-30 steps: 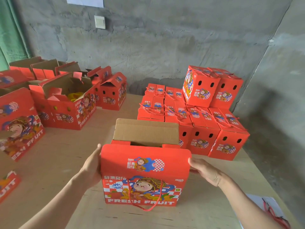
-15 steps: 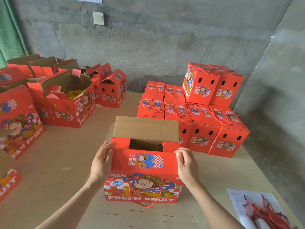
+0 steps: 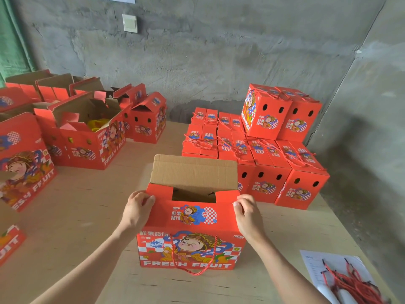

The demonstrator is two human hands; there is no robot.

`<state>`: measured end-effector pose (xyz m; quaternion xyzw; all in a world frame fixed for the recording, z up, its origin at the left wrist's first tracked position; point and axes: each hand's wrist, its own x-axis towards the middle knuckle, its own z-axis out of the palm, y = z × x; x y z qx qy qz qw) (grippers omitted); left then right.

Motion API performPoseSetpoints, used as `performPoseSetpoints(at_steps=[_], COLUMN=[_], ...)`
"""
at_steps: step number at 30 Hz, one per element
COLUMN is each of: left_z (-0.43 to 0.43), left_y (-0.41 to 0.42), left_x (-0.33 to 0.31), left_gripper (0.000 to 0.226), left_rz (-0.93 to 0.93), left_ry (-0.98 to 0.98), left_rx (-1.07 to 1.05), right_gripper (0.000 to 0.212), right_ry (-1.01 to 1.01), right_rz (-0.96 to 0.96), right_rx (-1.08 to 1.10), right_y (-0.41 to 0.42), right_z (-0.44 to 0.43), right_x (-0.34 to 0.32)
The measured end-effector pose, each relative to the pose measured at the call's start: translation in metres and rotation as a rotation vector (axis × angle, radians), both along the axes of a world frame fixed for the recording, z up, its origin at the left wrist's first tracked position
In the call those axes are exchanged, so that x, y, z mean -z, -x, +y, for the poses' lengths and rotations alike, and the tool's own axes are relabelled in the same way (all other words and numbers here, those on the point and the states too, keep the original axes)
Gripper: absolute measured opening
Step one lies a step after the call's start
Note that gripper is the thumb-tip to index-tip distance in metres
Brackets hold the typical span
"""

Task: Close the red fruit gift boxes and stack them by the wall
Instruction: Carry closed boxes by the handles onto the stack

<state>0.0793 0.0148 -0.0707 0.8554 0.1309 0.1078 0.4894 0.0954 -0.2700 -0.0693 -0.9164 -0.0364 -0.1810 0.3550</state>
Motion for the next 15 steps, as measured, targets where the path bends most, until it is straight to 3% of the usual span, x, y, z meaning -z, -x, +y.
performPoseSetpoints(at_steps=[9,12,15], left_z=[-0.0001,0.0021,0.0026], left_y=[0.0007,0.003,0.0005], left_x=[-0.0071,-0.0066,-0.0064], left_gripper=[0.008,0.026,0.037], left_rz=[0.08,0.08,0.107], left_ry=[0.406,0.541,0.522], left_rx=[-0.083,-0.049,-0.022], right_gripper=[0.015,0.008,0.026], right_ry=[-0.099,-0.158,-0.202], right_rz=[0.073,0.057,0.166], right_rx=[-0.011,-0.023,-0.032], right_y=[-0.0074,-0.0043,-0.0072], right_z=[-0.0019,-0.0018,-0.0022], right_x=[-0.0019,-0.0013,-0.0017])
